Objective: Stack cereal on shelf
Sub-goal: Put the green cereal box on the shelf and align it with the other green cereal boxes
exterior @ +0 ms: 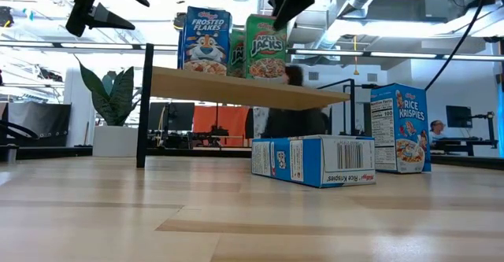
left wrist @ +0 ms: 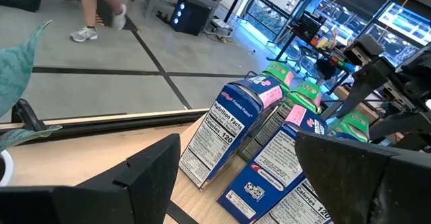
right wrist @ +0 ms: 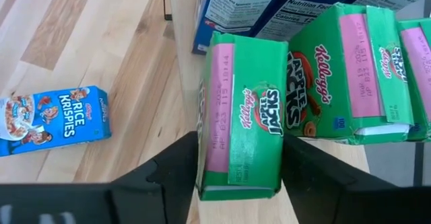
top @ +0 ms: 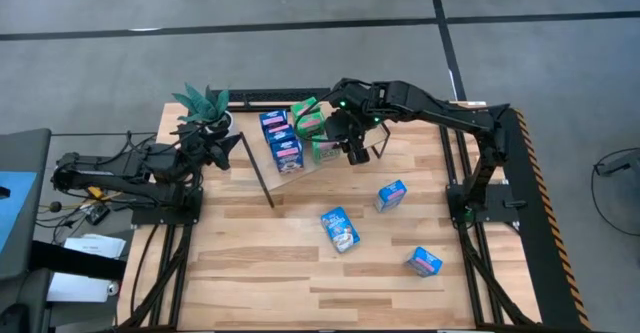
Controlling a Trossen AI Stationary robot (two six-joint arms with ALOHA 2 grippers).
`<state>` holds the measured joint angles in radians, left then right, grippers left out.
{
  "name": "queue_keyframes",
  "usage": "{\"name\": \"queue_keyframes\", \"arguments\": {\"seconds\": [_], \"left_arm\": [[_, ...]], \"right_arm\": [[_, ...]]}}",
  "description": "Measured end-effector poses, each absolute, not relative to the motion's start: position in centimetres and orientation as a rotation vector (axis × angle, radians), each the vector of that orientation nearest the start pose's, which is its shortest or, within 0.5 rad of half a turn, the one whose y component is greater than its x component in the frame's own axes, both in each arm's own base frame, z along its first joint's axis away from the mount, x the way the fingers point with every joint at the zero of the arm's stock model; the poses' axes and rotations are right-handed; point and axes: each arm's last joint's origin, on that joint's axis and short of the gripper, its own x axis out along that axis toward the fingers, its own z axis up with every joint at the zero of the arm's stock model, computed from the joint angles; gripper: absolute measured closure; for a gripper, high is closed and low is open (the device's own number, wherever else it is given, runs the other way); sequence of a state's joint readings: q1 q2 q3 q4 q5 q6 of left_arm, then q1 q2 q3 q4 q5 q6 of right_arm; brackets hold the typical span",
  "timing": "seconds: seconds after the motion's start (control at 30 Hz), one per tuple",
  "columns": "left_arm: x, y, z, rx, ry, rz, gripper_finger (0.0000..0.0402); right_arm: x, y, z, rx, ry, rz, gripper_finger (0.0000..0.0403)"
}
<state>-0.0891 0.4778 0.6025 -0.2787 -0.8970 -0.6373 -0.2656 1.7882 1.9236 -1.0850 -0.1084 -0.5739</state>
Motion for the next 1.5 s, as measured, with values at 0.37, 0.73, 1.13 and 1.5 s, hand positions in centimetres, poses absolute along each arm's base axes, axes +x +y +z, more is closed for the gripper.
{"name": "queue_keyframes", "arguments": {"seconds": [0.37,0.73,1.13,1.5], "left_arm": [[10.8,1.3,30.2,-0.526,-0.122,0.820,0.0119],[10.8,1.3,30.2,-0.526,-0.122,0.820,0.0119],[10.7,1.3,30.2,-0.518,-0.120,0.825,0.0119],[10.7,1.4,30.2,-0.499,-0.123,0.853,0.0119]], "right_arm": [[35.5,-10.2,37.6,-0.298,0.929,0.068,0.0158],[34.9,-10.3,38.6,-0.300,0.960,0.025,0.0106],[32.0,-9.3,41.4,-0.198,1.085,0.018,0.0122],[27.0,-9.9,42.0,0.196,1.056,0.263,0.0233]]}}
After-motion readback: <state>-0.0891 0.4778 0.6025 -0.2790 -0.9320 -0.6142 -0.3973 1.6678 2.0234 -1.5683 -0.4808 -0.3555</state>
